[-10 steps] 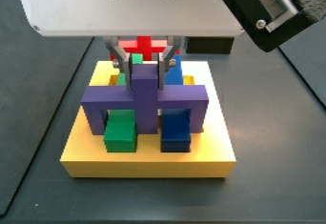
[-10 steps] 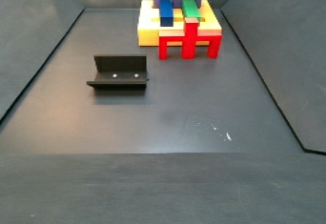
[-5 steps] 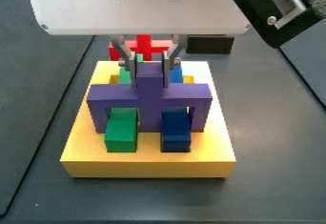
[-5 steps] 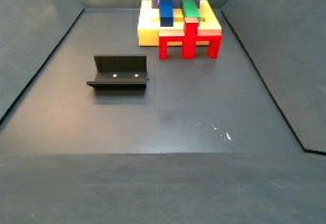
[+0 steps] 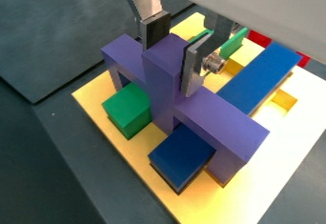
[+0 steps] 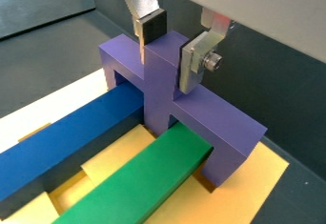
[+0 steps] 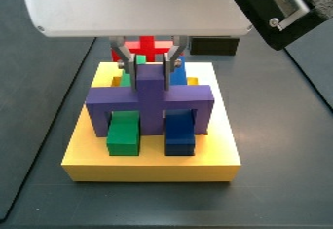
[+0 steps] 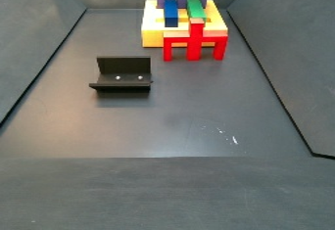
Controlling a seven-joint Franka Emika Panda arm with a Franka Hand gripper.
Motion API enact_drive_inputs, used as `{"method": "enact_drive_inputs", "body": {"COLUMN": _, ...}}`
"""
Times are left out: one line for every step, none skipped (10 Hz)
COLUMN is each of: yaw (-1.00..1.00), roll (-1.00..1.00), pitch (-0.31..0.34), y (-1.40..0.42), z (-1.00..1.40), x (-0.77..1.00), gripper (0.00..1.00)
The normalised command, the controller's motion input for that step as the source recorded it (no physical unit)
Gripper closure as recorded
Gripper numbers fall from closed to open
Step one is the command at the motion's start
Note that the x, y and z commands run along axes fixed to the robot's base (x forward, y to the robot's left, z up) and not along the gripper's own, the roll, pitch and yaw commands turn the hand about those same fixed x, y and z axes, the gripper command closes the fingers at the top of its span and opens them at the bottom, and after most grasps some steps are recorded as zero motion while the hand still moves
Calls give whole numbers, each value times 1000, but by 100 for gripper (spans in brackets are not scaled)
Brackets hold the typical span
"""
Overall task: Pick up the purple object. Move up. Move to above the board. Insert the purple object.
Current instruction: Insert the purple object.
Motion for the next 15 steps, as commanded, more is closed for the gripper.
{"method": "enact_drive_inputs", "body": {"yaw": 297, "roll": 117, "pitch": 0, "y": -80, "z": -306, "x": 0, "gripper": 100}}
{"method": "enact_drive_inputs", "body": {"yaw": 120, "roll": 86, "pitch": 7, "y": -20, "z": -334, "x": 146, "gripper": 100}}
{"method": "enact_drive_inputs", "body": {"yaw": -63, "roll": 116, "pitch": 69, "y": 3, "z": -383, "x": 300, "gripper": 100}}
{"method": "enact_drive_inputs", "body": {"yaw": -240, "roll": 110, "pitch": 110, "y": 0, "z": -334, "x": 357, "gripper": 100}}
{"method": "enact_drive_inputs", "body": {"yaw": -340, "roll": 96, "pitch": 141, "y": 0, "z": -289, "x": 374, "gripper": 100}}
{"method": "enact_drive_inputs", "body": {"yaw": -363, "roll": 107, "pitch": 163, "y": 0, "z": -231, "x": 329, "gripper": 100}}
{"method": "enact_drive_inputs", "body": {"yaw": -343, "roll": 113, "pitch": 156, "y": 0, "z": -206, "x": 303, "gripper": 100}}
{"method": "enact_drive_inputs", "body": {"yaw": -214, "roll": 77, "pitch": 31, "y": 0, "z": -291, "x": 74, "gripper": 100}}
{"method": "enact_drive_inputs", "body": {"yaw": 0, "roll": 46, "pitch": -26, "y": -43, "z": -406, "x": -103, "gripper": 100}}
{"method": "enact_drive_inputs", "body": {"yaw": 94, "roll": 133, "pitch": -71, "y": -66, "z": -423, "x": -174, "gripper": 100}}
{"method": "enact_drive_inputs", "body": {"yaw": 266, "roll": 116, "pitch": -61, "y": -94, "z": -349, "x": -57, "gripper": 100}}
{"method": "enact_drive_inputs", "body": {"yaw": 269, "roll": 144, "pitch": -76, "y": -51, "z": -440, "x": 0, "gripper": 100}}
{"method": "enact_drive_inputs", "body": {"yaw": 151, "roll": 124, "pitch": -106, "y": -40, "z": -654, "x": 0, "gripper": 100}}
{"method": "enact_drive_inputs", "body": {"yaw": 91, "roll": 67, "pitch": -106, "y": 0, "z": -734, "x": 0, "gripper": 100}}
{"method": "enact_drive_inputs", "body": {"yaw": 0, "roll": 57, "pitch": 0, "y": 0, "z": -169, "x": 0, "gripper": 100}}
